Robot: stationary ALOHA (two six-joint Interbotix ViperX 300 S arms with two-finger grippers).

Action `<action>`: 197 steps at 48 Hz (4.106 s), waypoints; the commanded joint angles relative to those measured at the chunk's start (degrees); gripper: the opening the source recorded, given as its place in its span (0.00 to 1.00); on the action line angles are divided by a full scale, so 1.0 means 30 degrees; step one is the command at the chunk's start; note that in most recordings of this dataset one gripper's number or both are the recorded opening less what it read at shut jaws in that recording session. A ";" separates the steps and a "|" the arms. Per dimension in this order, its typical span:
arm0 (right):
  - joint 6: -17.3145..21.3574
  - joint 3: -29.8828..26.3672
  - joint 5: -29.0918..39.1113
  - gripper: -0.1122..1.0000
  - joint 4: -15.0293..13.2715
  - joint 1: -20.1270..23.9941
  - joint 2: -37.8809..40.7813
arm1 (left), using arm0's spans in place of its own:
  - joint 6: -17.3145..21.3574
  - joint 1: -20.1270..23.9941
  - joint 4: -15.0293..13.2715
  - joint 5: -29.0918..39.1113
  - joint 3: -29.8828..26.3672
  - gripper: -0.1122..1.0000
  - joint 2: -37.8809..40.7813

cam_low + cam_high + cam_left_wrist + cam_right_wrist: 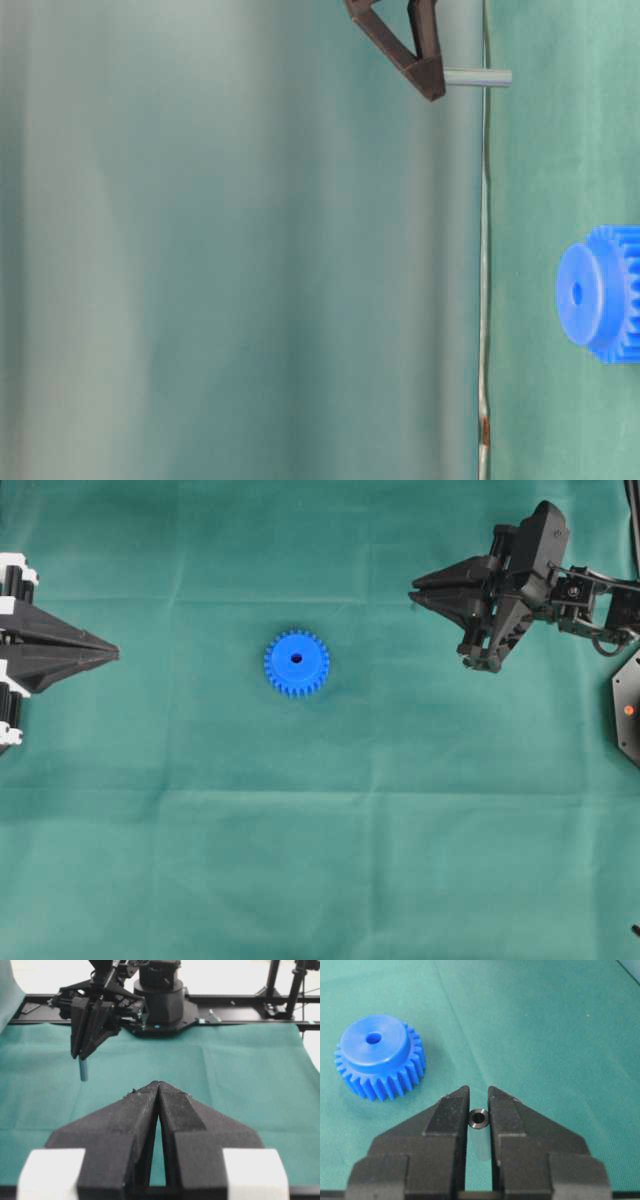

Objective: Insert the shaft placed at a random location into the center hole of the medium gear at another random location.
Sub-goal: 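Lower the right gripper and close it around the silver shaft, lifting it, then carry the shaft left with the right gripper over the blue gear's hole, then lower the shaft into the blue gear's center hole with the right gripper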

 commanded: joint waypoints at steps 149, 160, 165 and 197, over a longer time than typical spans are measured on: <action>-0.0029 -0.9053 0.1143 0.20 0.0762 0.3838 0.7646 | 0.0000 0.0322 0.0029 -0.0059 -0.0527 0.10 0.0088; -0.0029 -0.9053 0.0791 0.20 0.0820 0.3838 0.8262 | 0.0000 0.0322 0.0029 0.0088 -0.0498 0.10 0.0088; -0.0029 -0.9053 0.0586 0.20 0.1025 0.3867 0.8467 | -0.0029 0.0322 0.0029 0.0088 -0.0498 0.10 0.0088; -0.0029 -0.9053 0.0527 0.20 0.1201 0.3867 0.9404 | -0.0029 0.0322 0.0029 0.0088 -0.0498 0.10 0.0205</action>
